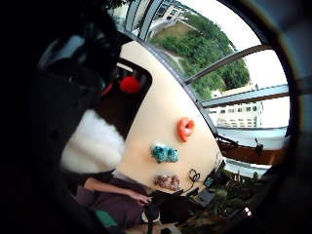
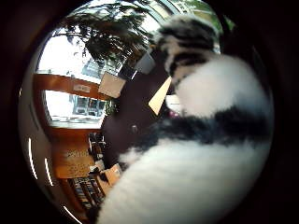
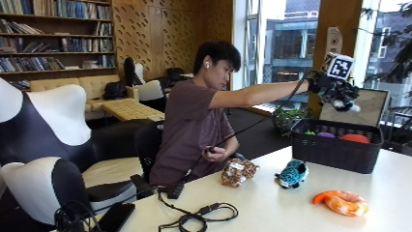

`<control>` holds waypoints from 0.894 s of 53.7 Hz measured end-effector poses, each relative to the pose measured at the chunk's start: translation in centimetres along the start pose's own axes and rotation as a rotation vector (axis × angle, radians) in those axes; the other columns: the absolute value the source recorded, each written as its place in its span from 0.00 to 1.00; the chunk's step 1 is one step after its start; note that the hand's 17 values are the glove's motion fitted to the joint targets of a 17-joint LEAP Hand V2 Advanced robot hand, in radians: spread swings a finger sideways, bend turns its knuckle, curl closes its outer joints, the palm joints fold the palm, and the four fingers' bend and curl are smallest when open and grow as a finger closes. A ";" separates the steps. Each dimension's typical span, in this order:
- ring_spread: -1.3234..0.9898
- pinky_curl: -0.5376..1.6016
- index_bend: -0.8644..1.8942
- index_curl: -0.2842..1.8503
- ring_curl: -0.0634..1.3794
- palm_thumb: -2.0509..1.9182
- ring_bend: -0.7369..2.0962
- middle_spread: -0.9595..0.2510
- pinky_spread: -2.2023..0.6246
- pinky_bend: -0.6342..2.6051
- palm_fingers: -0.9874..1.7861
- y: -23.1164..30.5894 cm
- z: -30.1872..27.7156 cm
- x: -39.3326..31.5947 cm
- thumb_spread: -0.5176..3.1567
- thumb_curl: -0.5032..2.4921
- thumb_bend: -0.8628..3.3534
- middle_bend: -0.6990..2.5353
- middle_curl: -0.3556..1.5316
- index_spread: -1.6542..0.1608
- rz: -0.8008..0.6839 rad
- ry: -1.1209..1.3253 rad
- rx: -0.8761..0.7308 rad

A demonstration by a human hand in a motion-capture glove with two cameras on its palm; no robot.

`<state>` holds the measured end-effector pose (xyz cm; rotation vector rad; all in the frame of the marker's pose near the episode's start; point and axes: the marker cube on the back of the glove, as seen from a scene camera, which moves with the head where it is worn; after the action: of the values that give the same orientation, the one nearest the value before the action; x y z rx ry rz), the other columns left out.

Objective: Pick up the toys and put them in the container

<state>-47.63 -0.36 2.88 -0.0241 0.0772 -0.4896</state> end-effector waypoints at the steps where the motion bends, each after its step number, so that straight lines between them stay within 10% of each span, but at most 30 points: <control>1: 0.42 0.52 0.52 0.59 0.50 0.63 0.67 0.57 0.68 0.59 0.42 0.2 0.3 -0.6 0.37 0.47 0.19 0.42 0.55 0.72 -0.085 -0.046 -0.051; 3: 0.47 0.54 0.46 0.56 0.48 0.58 0.59 0.64 0.72 0.61 0.19 0.5 1.2 -1.1 0.40 0.43 0.17 0.36 0.52 0.73 -0.176 -0.090 -0.165; 6: 0.51 0.52 0.37 0.51 0.44 0.54 0.51 0.73 0.74 0.62 0.12 0.6 2.0 -0.9 0.42 0.40 0.17 0.30 0.48 0.74 -0.181 -0.107 -0.267; 8: 0.51 0.50 0.39 0.50 0.43 0.56 0.51 0.71 0.75 0.59 0.28 0.5 2.1 -0.8 0.44 0.40 0.20 0.30 0.48 0.74 -0.178 -0.112 -0.269; 9: 0.53 0.51 0.32 0.46 0.38 0.51 0.45 0.76 0.76 0.61 0.13 0.5 2.1 -0.6 0.42 0.38 0.17 0.26 0.45 0.74 -0.177 -0.115 -0.264; 25: 0.60 0.45 0.33 0.31 0.30 0.50 0.35 0.84 0.81 0.55 0.21 1.7 -1.0 5.3 0.44 0.32 0.19 0.24 0.36 0.77 0.091 0.056 -0.152; 30: 0.61 0.44 0.33 0.28 0.29 0.50 0.34 0.84 0.81 0.53 0.22 4.2 -3.1 7.9 0.44 0.30 0.19 0.24 0.34 0.77 -0.062 -0.010 -0.134; 37: 0.61 0.43 0.33 0.25 0.29 0.50 0.33 0.83 0.81 0.52 0.23 7.1 -5.6 14.0 0.45 0.29 0.19 0.24 0.32 0.77 0.228 0.117 -0.100; 48: 0.61 0.41 0.34 0.23 0.30 0.50 0.33 0.82 0.81 0.48 0.26 16.4 -9.8 23.2 0.45 0.28 0.19 0.26 0.31 0.77 0.149 0.165 -0.021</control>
<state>-20.29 3.17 -9.18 0.0021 0.2441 -0.3414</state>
